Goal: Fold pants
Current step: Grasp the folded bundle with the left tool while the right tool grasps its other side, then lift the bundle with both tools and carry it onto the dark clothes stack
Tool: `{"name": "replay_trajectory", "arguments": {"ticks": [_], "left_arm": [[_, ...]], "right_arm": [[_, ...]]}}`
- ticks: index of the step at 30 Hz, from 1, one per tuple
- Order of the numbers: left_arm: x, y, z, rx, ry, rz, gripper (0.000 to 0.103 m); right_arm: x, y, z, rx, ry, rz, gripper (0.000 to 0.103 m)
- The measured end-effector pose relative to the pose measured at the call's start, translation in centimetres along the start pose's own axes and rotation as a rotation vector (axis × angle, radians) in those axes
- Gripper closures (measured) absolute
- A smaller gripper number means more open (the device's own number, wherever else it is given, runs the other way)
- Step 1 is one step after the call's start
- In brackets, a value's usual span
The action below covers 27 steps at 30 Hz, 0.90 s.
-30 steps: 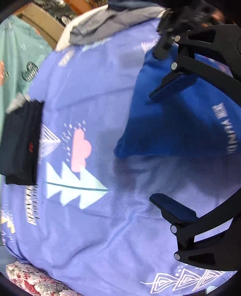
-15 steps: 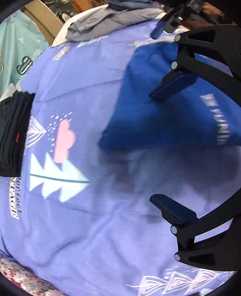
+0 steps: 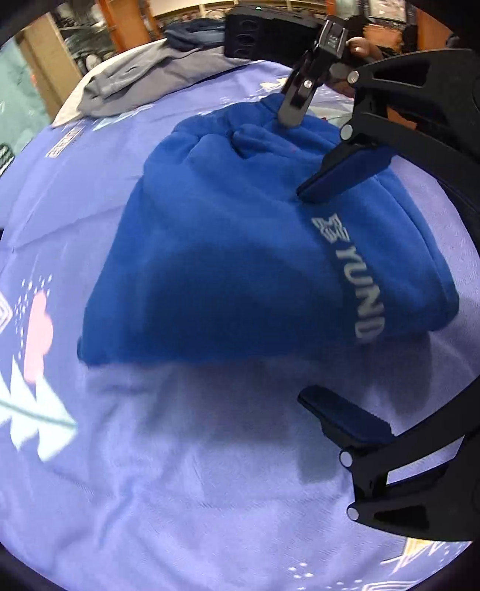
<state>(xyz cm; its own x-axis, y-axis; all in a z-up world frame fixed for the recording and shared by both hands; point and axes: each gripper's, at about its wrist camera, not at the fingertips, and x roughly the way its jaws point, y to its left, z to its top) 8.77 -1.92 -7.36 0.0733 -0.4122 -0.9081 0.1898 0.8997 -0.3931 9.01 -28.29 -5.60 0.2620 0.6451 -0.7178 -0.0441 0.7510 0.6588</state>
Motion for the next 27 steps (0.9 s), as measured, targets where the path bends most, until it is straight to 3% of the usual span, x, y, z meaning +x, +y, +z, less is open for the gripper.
{"name": "replay_trajectory", "arguments": {"ticks": [1,4,8,9,12,15,18,20,23,27], "left_arm": [[0.1,-0.2,0.2,0.001,0.003,-0.014,0.004],[0.5,-1.2,0.7,0.032,-0.002,-0.024,0.024],[1.0,-2.0,1.1,0.057,-0.026,0.002,0.032],[1.0,-2.0,1.1,0.053,-0.028,-0.001,0.033],[0.8,-1.4,1.2,0.036,-0.031,-0.029,0.036],[0.8,-1.5,1.1,0.038,-0.037,-0.028,0.038],[0.4,-1.8,1.2,0.010,-0.049,-0.032,0.051],[-0.5,-2.4,1.3,0.023,-0.064,-0.042,0.058],[-2.4,-3.1,1.9,0.041,-0.097,-0.061,0.060],[-6.8,-4.1,5.2,0.074,-0.203,-0.049,0.060]], "right_arm": [[0.2,0.2,0.1,-0.002,-0.005,-0.007,0.029],[0.8,0.4,0.5,0.016,-0.018,-0.006,0.029],[1.4,0.8,0.6,0.006,-0.034,-0.023,0.030],[1.4,0.7,0.6,0.014,-0.040,-0.019,0.033],[1.3,0.4,0.6,-0.002,-0.042,-0.080,0.055],[1.2,0.5,0.4,-0.022,-0.034,-0.108,0.058],[1.1,0.8,0.4,-0.028,-0.051,-0.107,0.063],[0.4,1.6,0.4,-0.069,-0.079,-0.096,0.066],[-0.6,3.2,1.2,-0.121,-0.108,-0.072,0.067],[-2.5,6.9,5.6,-0.248,-0.165,-0.099,0.067]]}}
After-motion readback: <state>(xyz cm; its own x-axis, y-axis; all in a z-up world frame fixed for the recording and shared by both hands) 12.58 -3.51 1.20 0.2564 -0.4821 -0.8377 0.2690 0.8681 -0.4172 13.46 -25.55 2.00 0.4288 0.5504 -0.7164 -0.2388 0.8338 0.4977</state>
